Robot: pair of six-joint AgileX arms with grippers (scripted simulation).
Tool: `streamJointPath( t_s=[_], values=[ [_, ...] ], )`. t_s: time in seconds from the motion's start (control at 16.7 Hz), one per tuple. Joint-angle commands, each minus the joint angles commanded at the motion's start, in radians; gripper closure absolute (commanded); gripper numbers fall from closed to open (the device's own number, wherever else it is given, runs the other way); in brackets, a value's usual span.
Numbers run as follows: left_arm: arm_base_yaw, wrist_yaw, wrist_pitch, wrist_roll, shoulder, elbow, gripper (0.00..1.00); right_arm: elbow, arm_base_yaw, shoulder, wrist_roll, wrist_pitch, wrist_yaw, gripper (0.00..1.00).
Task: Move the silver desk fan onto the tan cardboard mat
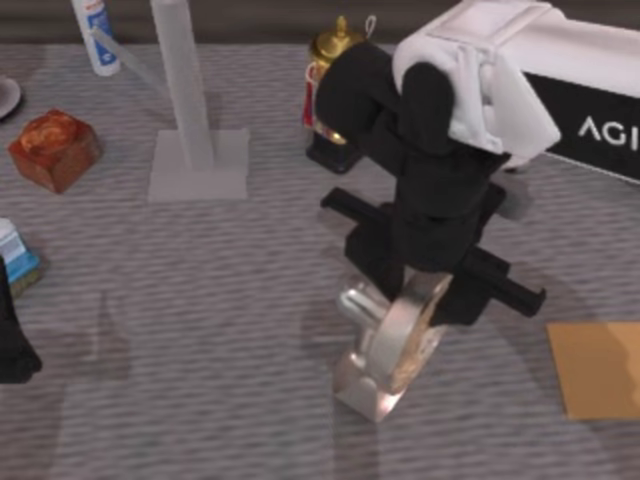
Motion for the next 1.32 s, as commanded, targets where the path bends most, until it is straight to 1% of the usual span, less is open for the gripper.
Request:
streamJointPath(
  t_s=[0.18,0.24,0.78,0.9,1.14,1.32],
  values=[
    [0.0,0.0,0.0,0.0,0.0,0.0,0.0,0.0,0.0,0.0,0.0,0.0,0.0,0.98],
    [0.0,0.0,0.0,0.0,0.0,0.0,0.0,0.0,0.0,0.0,0.0,0.0,0.0,1.0],
    [0.0,0.0,0.0,0.0,0.0,0.0,0.0,0.003,-0.001,0.0,0.001,-0.004,0.0,1.0],
    [0.0,0.0,0.0,0.0,0.0,0.0,0.0,0.042,0.0,0.001,0.003,-0.042,0.0,1.0],
    [0.0,0.0,0.0,0.0,0.0,0.0,0.0,0.174,0.005,0.002,0.001,-0.174,0.0,1.0],
    [0.0,0.0,0.0,0.0,0.0,0.0,0.0,0.198,0.006,-0.001,-0.001,-0.198,0.0,1.0]
  ],
)
